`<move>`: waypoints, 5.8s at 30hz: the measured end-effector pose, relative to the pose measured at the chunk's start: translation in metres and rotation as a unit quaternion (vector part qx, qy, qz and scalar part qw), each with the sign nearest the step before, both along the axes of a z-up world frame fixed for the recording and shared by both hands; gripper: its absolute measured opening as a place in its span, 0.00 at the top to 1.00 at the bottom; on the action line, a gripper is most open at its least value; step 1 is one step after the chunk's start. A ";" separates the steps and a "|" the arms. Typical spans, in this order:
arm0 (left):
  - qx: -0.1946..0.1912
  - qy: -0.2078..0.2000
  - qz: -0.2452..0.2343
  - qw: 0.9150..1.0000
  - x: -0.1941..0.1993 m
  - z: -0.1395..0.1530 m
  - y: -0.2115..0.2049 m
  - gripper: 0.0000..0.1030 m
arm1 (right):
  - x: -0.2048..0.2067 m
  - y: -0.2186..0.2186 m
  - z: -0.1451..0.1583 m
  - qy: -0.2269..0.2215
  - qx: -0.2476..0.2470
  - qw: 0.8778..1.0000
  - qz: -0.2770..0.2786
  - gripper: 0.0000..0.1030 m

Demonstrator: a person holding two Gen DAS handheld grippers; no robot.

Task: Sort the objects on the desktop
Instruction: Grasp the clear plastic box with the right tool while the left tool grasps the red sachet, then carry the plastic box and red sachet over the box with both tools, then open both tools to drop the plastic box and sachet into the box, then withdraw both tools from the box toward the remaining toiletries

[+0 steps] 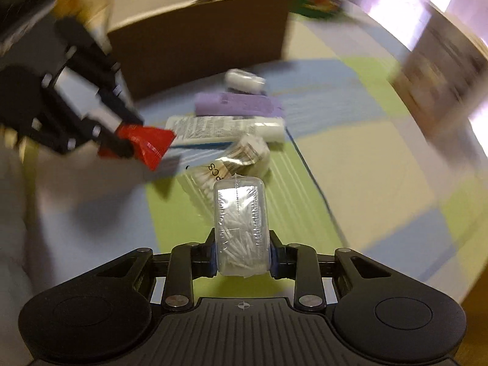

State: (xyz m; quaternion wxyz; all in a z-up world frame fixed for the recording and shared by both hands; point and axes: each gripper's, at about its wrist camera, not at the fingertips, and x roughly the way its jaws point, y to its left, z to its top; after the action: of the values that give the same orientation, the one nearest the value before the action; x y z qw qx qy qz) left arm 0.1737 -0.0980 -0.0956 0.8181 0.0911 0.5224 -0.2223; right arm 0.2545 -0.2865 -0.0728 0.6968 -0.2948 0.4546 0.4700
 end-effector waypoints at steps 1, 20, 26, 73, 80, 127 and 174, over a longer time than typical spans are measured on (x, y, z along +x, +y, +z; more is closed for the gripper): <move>-0.004 -0.003 -0.002 1.000 0.000 0.003 0.000 0.79 | -0.004 -0.004 0.004 0.010 0.008 0.999 -0.029 0.68; -0.059 -0.069 0.004 0.996 -0.019 0.093 0.096 0.79 | -0.057 0.047 0.089 0.093 0.123 0.948 -0.278 0.68; -0.041 -0.101 0.045 0.993 -0.020 0.118 0.179 0.79 | -0.059 0.119 0.114 0.088 0.162 0.953 -0.240 0.68; 0.027 -0.028 0.080 0.996 0.101 0.032 0.290 0.79 | 0.006 0.313 -0.005 0.076 0.033 0.929 -0.361 0.68; 0.028 -0.019 0.083 0.996 0.104 0.026 0.287 0.78 | 0.008 0.317 -0.006 0.076 0.035 0.929 -0.361 0.68; 0.057 -0.065 0.136 0.987 0.044 0.074 0.311 0.29 | -0.050 0.312 0.047 0.024 0.057 0.927 -0.370 0.29; 0.077 -0.072 0.183 0.977 -0.063 0.090 0.249 0.11 | -0.135 0.211 0.065 0.019 0.078 0.931 -0.355 0.29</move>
State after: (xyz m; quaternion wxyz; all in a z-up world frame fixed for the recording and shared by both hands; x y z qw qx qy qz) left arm 0.1108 0.1515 -0.0061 0.8709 0.0727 0.4855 -0.0208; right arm 0.1198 -0.0755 -0.0077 0.8303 -0.0503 0.5046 0.2311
